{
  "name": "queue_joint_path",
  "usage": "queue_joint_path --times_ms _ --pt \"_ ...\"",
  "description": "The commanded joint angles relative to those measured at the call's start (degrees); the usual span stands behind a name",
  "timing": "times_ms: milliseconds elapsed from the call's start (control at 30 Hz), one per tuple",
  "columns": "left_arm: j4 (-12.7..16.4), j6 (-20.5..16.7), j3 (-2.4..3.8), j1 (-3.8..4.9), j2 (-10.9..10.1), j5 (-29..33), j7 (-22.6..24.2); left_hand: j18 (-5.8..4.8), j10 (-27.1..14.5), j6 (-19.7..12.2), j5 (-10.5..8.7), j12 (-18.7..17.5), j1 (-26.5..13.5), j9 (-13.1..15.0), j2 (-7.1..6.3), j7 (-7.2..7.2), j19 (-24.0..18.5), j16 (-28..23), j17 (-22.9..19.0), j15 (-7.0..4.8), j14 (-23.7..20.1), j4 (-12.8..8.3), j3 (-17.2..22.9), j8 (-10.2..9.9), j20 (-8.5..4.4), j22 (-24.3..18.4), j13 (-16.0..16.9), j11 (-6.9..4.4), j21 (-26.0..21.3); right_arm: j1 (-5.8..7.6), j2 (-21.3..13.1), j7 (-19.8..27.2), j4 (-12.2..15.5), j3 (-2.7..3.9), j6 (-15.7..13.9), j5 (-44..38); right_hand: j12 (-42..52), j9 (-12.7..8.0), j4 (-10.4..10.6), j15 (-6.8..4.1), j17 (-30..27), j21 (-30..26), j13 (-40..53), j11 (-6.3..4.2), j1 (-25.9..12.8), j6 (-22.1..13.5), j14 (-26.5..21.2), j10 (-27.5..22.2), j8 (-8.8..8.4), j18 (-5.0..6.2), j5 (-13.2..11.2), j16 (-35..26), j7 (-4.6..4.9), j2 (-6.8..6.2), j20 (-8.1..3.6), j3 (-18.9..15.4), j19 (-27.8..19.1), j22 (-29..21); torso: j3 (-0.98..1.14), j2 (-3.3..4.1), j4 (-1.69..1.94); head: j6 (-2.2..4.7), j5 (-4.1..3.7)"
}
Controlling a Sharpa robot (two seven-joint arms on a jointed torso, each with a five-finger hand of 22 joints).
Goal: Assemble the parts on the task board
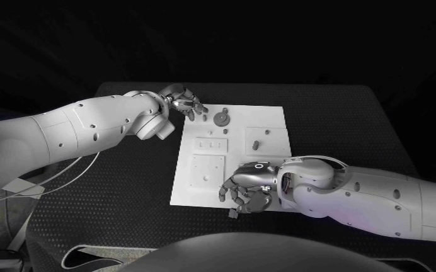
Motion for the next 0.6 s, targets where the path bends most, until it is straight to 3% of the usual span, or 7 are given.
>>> queue_joint_path --times_ms 33,133,267,300,433,500,600 --pt "0.06 1.09 0.04 0.01 0.13 0.46 0.85 0.76 0.24 -0.11 -0.2 -0.25 -0.15 -0.08 0.61 0.32 0.16 -0.4 0.12 -0.15 0.44 0.06 -0.44 0.35 0.07 -0.08 -0.09 -0.02 -0.27 -0.35 0.39 0.35 -0.68 0.01 2.8 -4.93 2.96 -0.08 0.06 -0.48 0.34 0.63 1.51 -0.19 0.07 -1.05 -0.21 -1.07 -0.34 0.32 -0.07 0.59 -0.32 -0.33 0.0 0.01 -0.43 1.24 0.0 0.04 -0.03 0.0 0.16" --pt "0.1 1.26 0.04 0.01 0.06 0.47 0.83 0.75 0.26 -0.14 -0.21 -0.32 -0.21 -0.11 0.6 0.34 0.17 -0.46 0.17 -0.15 0.45 0.05 -0.53 0.34 0.07 -0.11 -0.12 -0.01 -0.31 -0.74 0.68 0.05 -1.11 0.01 2.98 -6.73 7.7 -0.18 0.1 -0.87 0.95 1.03 3.98 -0.61 -0.3 -2.03 -0.56 -1.98 -0.35 0.32 0.09 1.54 -0.53 -0.84 -0.02 -0.47 -0.53 1.22 0.01 0.06 0.02 0.0 0.05" --pt "0.12 1.35 0.04 0.01 0.0 0.49 0.84 0.75 0.27 -0.17 -0.21 -0.4 -0.28 -0.14 0.59 0.35 0.18 -0.53 0.23 -0.14 0.45 0.03 -0.63 0.34 0.08 -0.15 -0.15 0.0 -0.35 -1.09 1.01 -0.25 -1.47 0.01 2.76 -8.59 13.25 -0.19 -0.03 -1.32 1.41 1.67 6.08 -1.1 -0.44 -2.7 -0.94 -3.19 -0.04 0.32 3.0 2.49 -0.78 -1.13 -0.11 -0.35 -0.63 1.23 0.05 0.07 0.0 0.0 0.15" --pt "0.14 1.36 0.03 0.01 -0.01 0.49 0.82 0.75 0.28 -0.18 -0.21 -0.42 -0.3 -0.15 0.59 0.35 0.19 -0.54 0.25 -0.14 0.46 0.02 -0.66 0.34 0.08 -0.16 -0.15 0.01 -0.35 -1.16 1.07 -0.29 -1.55 0.01 2.8 -8.89 14.94 -0.15 0.39 -1.55 1.53 1.92 6.53 -1.27 0.4 -2.93 -1.04 -3.53 0.09 0.32 -1.99 2.77 -0.94 -1.14 -0.35 -0.39 -0.71 1.22 0.05 0.08 -0.01 0.0 0.17" --pt "0.22 1.43 0.03 0.0 -0.03 0.49 0.79 0.75 0.3 -0.23 -0.22 -0.51 -0.38 -0.19 0.6 0.38 0.22 -0.6 0.32 -0.14 0.49 0.01 -0.78 0.33 0.08 -0.19 -0.19 0.02 -0.39 -1.28 1.36 -0.62 -2.07 0.02 4.25 -9.17 16.74 -0.22 -0.02 -1.57 1.6 2.12 6.59 -1.39 0.27 -3.32 -1.2 -4.27 0.15 0.32 -0.45 3.06 -1.35 -1.35 -0.19 -0.33 -0.89 1.21 0.02 0.08 0.01 0.0 0.0" --pt "0.25 1.42 0.03 0.0 -0.06 0.49 0.8 0.75 0.3 -0.24 -0.22 -0.54 -0.4 -0.21 0.59 0.38 0.23 -0.62 0.34 -0.14 0.49 0.01 -0.82 0.32 0.08 -0.2 -0.2 0.02 -0.4 -1.33 1.63 -0.52 -2.33 0.02 4.26 -9.18 17.29 -0.42 0.0 -1.56 1.64 2.16 6.51 -1.37 0.33 -4.28 -1.43 -4.93 -0.22 0.32 -0.62 3.16 -1.78 -1.44 -0.12 -0.27 -1.12 1.21 0.03 0.08 -0.01 0.0 -0.07" --pt "0.21 1.5 0.03 -0.01 -0.01 0.49 0.79 0.75 0.31 -0.26 -0.22 -0.57 -0.43 -0.22 0.6 0.39 0.23 -0.65 0.37 -0.14 0.5 0.0 -0.86 0.32 0.08 -0.22 -0.21 0.03 -0.41 -1.62 1.88 -0.38 -2.37 0.02 4.07 -9.61 18.78 -0.37 0.01 -1.56 1.81 2.39 6.62 -1.38 0.06 -4.37 -1.7 -5.43 0.03 0.32 -1.2 3.53 -1.57 -1.39 -0.05 -0.47 -1.3 1.24 0.0 0.09 0.02 0.0 0.02"
